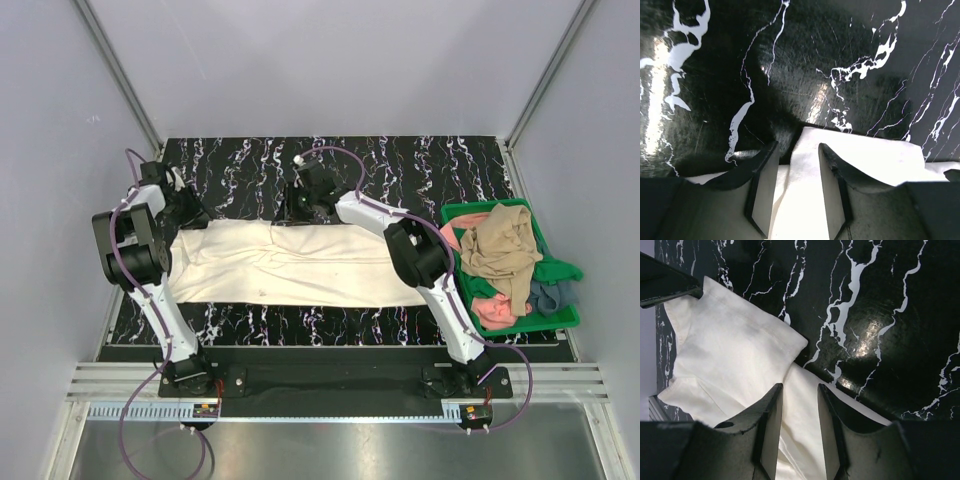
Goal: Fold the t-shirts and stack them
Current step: Fold the tshirt
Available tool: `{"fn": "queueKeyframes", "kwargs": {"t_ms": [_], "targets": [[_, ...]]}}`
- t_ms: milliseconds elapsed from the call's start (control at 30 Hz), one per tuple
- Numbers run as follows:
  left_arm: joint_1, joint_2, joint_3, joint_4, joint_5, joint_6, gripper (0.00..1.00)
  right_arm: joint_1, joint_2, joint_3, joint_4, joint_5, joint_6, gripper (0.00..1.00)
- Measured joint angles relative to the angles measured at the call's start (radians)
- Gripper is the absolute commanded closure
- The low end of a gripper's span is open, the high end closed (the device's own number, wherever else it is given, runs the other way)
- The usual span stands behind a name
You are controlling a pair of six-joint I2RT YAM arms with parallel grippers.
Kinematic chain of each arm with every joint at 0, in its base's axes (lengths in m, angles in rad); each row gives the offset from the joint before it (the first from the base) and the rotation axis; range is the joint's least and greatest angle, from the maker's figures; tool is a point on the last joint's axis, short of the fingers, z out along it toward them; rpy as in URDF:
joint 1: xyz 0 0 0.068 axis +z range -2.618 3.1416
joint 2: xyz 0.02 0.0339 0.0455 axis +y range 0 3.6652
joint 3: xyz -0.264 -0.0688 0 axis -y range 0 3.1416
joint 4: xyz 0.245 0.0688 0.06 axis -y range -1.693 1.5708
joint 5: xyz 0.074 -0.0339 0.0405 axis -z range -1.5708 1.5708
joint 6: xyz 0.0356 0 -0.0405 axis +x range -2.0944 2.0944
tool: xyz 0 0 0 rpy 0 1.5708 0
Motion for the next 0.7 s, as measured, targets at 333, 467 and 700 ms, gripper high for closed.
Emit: {"fn": "queueKeyframes", "kwargs": {"t_ms": [333,467,700], "targets": [[-0.002,0.027,0.034,0.006,0.002,0.006,0.63,-0.02,-0.008,-0.063,0.008,0.0,-0.022,0.59],[-0.008,0.027,0.034,0.005,-0.005,0.007,0.64,-0.027,-0.012,-0.069,0.009,-0.001,-0.024,0.59],[-0.039,0.034,0.04,0.006,-0.008,0.014,0.74,-0.03,-0.018,-0.07,0.018,-0.006,-0.026,0.59]]}}
